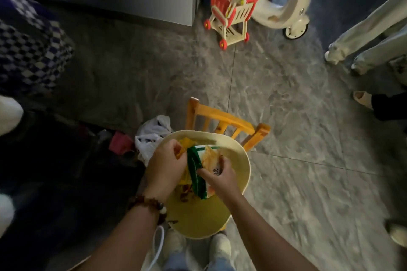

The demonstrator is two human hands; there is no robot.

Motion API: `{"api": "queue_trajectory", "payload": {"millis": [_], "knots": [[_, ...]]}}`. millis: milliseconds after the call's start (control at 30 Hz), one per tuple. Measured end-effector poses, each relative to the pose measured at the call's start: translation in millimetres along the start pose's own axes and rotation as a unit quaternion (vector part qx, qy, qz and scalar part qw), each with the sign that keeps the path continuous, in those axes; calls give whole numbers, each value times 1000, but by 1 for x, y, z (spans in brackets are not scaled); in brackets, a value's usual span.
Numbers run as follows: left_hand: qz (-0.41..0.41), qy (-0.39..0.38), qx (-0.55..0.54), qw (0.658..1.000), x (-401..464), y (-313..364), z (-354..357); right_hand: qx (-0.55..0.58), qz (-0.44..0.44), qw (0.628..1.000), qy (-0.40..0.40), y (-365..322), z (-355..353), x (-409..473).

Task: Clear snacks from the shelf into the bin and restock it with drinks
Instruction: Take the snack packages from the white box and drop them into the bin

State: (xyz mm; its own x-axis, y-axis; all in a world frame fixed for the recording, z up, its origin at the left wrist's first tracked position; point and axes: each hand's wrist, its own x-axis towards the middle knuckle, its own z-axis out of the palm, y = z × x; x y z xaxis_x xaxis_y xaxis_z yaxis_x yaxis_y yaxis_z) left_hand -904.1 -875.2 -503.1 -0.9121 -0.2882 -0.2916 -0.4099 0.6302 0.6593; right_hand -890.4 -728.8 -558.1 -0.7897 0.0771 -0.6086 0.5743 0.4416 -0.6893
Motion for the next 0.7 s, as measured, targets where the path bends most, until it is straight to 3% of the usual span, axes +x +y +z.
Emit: {"api": "queue_trajectory", "payload": {"millis": [133,300,500,700], "knots": [[-66,-46,5,997,12,-17,34,63,128,989,-45,20,20,25],[-140,-70,-5,988,22,-23,55,126,130,983,-1,35,34,43],[-86,-68,-8,994,13,-8,37,36,-20,997,62,4,11,25],[25,-9,76,997,-5,38,-23,-88,-193,973,90,-64,-30,-15]]}}
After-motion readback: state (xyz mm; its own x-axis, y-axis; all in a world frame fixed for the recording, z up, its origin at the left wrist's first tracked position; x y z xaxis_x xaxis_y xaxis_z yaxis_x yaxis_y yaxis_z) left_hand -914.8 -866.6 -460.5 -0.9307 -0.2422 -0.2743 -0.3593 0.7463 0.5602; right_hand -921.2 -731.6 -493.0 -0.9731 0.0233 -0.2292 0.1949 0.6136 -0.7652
